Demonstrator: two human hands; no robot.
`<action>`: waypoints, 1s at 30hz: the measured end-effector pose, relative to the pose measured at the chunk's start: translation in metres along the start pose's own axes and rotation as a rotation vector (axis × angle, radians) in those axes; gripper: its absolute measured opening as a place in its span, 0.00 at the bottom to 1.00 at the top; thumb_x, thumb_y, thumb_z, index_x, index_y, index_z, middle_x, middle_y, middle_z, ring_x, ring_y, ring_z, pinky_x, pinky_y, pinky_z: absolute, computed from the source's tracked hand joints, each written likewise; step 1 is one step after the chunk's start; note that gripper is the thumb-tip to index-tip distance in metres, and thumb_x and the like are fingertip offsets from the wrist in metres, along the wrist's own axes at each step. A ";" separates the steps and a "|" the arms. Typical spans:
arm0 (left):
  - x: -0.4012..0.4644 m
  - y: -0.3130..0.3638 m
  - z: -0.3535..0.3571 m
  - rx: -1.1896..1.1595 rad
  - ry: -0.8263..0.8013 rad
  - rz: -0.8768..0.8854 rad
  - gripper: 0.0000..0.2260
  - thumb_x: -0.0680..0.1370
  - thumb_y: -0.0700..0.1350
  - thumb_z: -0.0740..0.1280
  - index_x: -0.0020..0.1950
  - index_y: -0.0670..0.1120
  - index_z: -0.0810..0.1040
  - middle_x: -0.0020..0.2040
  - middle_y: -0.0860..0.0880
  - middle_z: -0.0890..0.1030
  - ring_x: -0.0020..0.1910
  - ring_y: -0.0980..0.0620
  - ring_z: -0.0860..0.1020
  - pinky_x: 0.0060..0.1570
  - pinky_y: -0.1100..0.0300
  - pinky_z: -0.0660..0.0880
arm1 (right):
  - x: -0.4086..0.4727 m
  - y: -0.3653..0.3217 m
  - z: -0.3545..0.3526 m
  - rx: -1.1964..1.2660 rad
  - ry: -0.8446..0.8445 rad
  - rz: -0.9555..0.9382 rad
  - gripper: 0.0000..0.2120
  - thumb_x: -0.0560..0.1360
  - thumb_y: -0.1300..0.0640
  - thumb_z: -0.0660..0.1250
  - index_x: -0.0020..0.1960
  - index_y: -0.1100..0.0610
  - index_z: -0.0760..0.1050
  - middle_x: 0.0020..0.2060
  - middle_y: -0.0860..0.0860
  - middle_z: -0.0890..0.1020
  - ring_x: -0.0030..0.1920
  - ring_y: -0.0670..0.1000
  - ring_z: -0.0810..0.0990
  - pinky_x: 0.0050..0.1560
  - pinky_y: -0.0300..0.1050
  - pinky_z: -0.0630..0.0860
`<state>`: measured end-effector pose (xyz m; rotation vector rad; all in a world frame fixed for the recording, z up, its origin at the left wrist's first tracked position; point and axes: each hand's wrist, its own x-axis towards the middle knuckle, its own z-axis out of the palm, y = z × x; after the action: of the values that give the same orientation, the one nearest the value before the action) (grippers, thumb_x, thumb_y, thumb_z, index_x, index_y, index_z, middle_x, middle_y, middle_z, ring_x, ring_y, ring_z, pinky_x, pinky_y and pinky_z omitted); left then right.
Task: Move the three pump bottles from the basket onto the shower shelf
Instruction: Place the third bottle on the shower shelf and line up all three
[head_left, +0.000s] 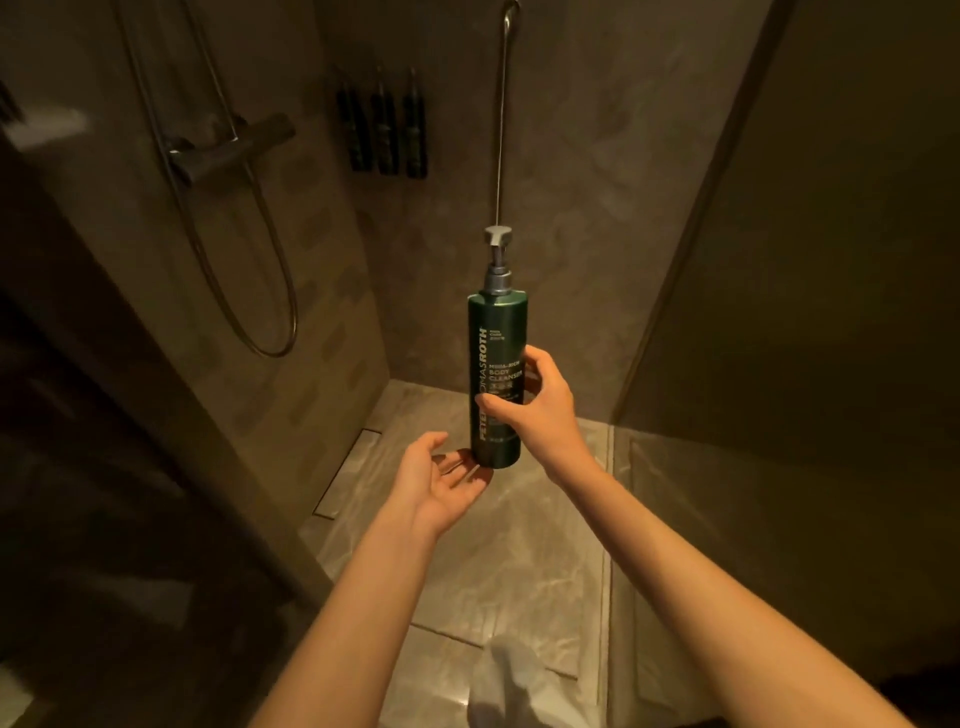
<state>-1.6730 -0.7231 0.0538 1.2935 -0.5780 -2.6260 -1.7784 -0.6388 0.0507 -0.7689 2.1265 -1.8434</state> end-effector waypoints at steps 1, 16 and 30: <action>0.015 0.011 0.012 -0.016 0.000 0.010 0.22 0.79 0.43 0.59 0.72 0.36 0.63 0.69 0.35 0.70 0.67 0.39 0.72 0.64 0.48 0.70 | 0.024 0.004 0.002 -0.003 -0.004 -0.001 0.29 0.65 0.57 0.77 0.62 0.49 0.69 0.50 0.36 0.77 0.50 0.32 0.76 0.48 0.30 0.71; 0.156 0.217 0.146 -0.120 0.040 0.189 0.22 0.79 0.44 0.59 0.70 0.35 0.66 0.71 0.36 0.68 0.71 0.39 0.67 0.70 0.46 0.64 | 0.334 -0.023 0.065 0.085 -0.215 -0.116 0.30 0.65 0.60 0.77 0.62 0.51 0.69 0.50 0.40 0.78 0.49 0.31 0.77 0.45 0.24 0.73; 0.200 0.418 0.132 -0.380 0.191 0.527 0.21 0.79 0.42 0.58 0.70 0.36 0.66 0.70 0.36 0.70 0.71 0.38 0.67 0.71 0.46 0.63 | 0.505 -0.079 0.256 0.239 -0.614 -0.310 0.32 0.64 0.58 0.78 0.65 0.52 0.68 0.55 0.44 0.78 0.54 0.39 0.78 0.49 0.31 0.74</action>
<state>-1.9117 -1.1302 0.1510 1.0754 -0.3117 -2.0308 -2.0570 -1.1249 0.1641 -1.4374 1.4378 -1.6544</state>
